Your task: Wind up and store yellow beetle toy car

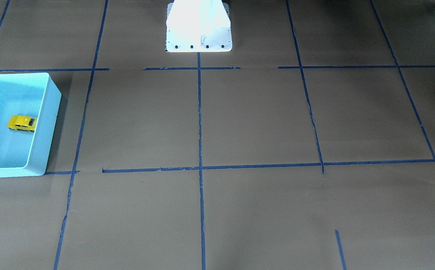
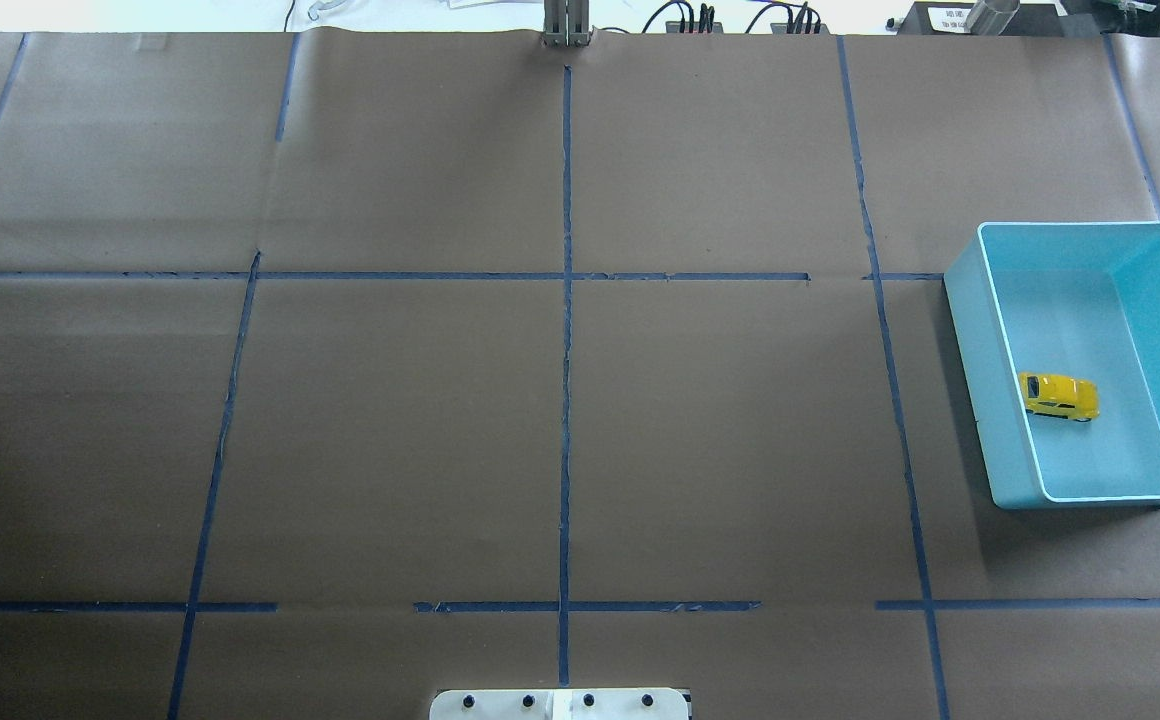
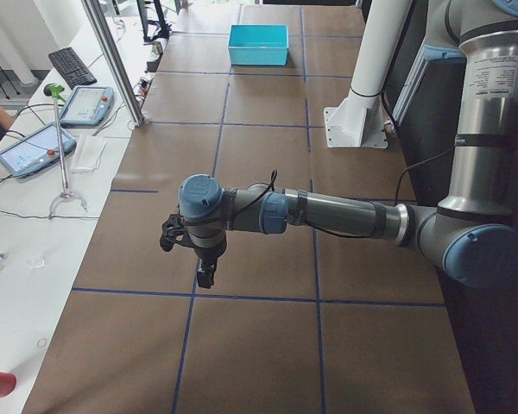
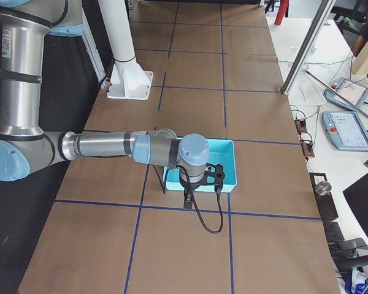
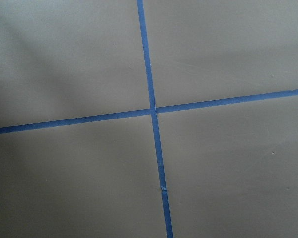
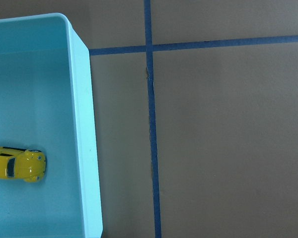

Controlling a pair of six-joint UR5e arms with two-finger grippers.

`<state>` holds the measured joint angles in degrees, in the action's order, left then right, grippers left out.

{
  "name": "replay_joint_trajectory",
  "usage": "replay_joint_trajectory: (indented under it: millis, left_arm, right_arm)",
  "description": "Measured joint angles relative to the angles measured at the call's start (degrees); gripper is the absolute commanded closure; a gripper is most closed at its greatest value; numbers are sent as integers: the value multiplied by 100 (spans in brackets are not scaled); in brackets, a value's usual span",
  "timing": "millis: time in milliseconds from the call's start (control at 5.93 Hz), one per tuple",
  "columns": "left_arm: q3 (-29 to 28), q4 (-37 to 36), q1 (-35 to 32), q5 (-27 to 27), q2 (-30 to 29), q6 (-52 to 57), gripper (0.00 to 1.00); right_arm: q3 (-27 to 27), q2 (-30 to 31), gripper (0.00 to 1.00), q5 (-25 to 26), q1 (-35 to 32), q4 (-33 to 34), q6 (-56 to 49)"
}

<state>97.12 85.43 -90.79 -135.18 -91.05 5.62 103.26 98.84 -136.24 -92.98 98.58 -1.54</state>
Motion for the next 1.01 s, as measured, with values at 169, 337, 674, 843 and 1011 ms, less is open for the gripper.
replay_joint_trajectory:
  millis: [169,337,674,843,1011]
  left_arm:
    - [5,0,0,0,0,0,0]
    - [8,0,0,0,0,0,0]
    - [12,0,3,0,0,0,0]
    - [10,0,2,0,0,0,0]
    - [6,0,0,0,0,0,0]
  right_arm:
    - [-85,8,0,6,0,-204,-11]
    - [-148,11,0,11,0,-336,-37]
    - [-208,104,0,-12,-1,-390,-48]
    - [-204,165,0,-27,-1,-401,-52]
    - [-193,188,0,-30,-1,-407,-55]
